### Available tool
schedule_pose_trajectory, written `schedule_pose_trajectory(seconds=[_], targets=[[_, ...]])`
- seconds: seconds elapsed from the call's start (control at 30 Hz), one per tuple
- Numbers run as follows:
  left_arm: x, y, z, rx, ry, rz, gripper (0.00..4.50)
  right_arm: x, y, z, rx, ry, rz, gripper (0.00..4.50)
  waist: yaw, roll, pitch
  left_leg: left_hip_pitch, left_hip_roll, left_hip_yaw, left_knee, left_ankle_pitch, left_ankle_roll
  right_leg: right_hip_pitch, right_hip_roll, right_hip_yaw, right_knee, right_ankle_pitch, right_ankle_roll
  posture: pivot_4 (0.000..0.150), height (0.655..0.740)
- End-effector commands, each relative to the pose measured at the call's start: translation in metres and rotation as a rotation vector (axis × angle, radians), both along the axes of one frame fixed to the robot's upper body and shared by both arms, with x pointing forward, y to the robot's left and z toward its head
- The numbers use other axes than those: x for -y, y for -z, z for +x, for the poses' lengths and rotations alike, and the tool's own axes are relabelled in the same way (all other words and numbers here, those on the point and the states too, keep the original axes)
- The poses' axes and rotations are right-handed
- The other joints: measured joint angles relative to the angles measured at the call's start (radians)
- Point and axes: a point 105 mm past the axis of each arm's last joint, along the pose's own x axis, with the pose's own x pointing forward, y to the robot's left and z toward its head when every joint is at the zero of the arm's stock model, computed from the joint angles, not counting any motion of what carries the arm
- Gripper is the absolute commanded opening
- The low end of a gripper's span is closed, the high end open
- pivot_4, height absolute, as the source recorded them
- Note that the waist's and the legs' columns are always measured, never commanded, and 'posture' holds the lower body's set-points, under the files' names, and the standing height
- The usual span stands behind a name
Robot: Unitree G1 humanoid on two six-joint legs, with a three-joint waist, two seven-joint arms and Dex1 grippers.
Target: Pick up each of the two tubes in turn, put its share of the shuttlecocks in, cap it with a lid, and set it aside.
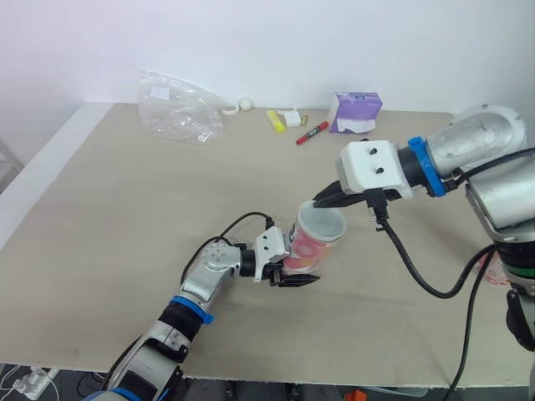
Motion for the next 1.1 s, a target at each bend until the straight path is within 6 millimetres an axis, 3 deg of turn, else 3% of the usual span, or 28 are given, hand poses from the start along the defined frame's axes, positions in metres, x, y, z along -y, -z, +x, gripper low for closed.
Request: schedule_pose_trajectory(seconds=[0.03,0.57,0.67,0.73,0.77,0.87,1.1], targets=[[-0.007,0.025,-0.004,-0.074,-0.012,0.074,2.96,0.003,-0.005,-0.001,0.018,0.007,-0.005,0.03,0.000,0.000,0.000,0.000,0.000,0.000,0.000,0.000,0.000,0.000,0.000,0.000,0.000,0.000,-0.001,0.150,0.7400],[-0.007,0.026,-0.005,-0.078,-0.012,0.076,2.96,0.006,-0.001,-0.003,-0.021,0.019,-0.008,0.03,0.000,0.000,0.000,0.000,0.000,-0.001,0.000,0.000,0.000,0.000,0.000,-0.001,0.000,0.000,0.000,0.150,0.7400],[-0.007,0.026,-0.005,-0.080,-0.012,0.076,2.96,0.006,-0.002,-0.002,-0.017,0.026,-0.003,1.00,0.000,0.000,0.000,0.000,0.000,-0.001,0.000,0.000,0.000,0.000,0.000,-0.001,0.000,-0.001,0.000,0.150,0.7400],[-0.008,0.027,-0.005,-0.082,-0.012,0.077,2.96,0.005,-0.005,-0.001,0.007,0.024,0.006,2.08,0.000,0.000,0.000,0.000,0.000,-0.001,0.000,0.000,0.000,0.000,0.000,-0.001,0.000,-0.001,0.000,0.150,0.7400],[-0.008,0.027,-0.005,-0.083,-0.012,0.076,2.96,0.005,-0.007,0.000,0.021,0.022,0.014,2.37,0.000,0.000,0.000,0.000,0.000,-0.001,0.000,0.000,0.000,0.000,0.000,-0.002,0.000,-0.001,0.000,0.150,0.7400],[-0.008,0.027,-0.005,-0.085,-0.013,0.077,2.96,0.007,-0.017,0.000,0.031,0.037,0.050,2.37,0.000,0.000,0.000,0.000,0.000,-0.002,0.000,0.000,0.000,0.000,0.000,-0.002,0.000,-0.001,0.000,0.150,0.7400],[-0.008,0.028,-0.005,-0.085,-0.013,0.080,2.96,0.013,-0.052,-0.008,-0.080,0.127,0.312,2.37,0.000,0.000,0.000,-0.001,0.000,-0.003,0.000,-0.001,-0.001,0.000,-0.001,-0.003,0.000,-0.001,0.000,0.150,0.7400]])
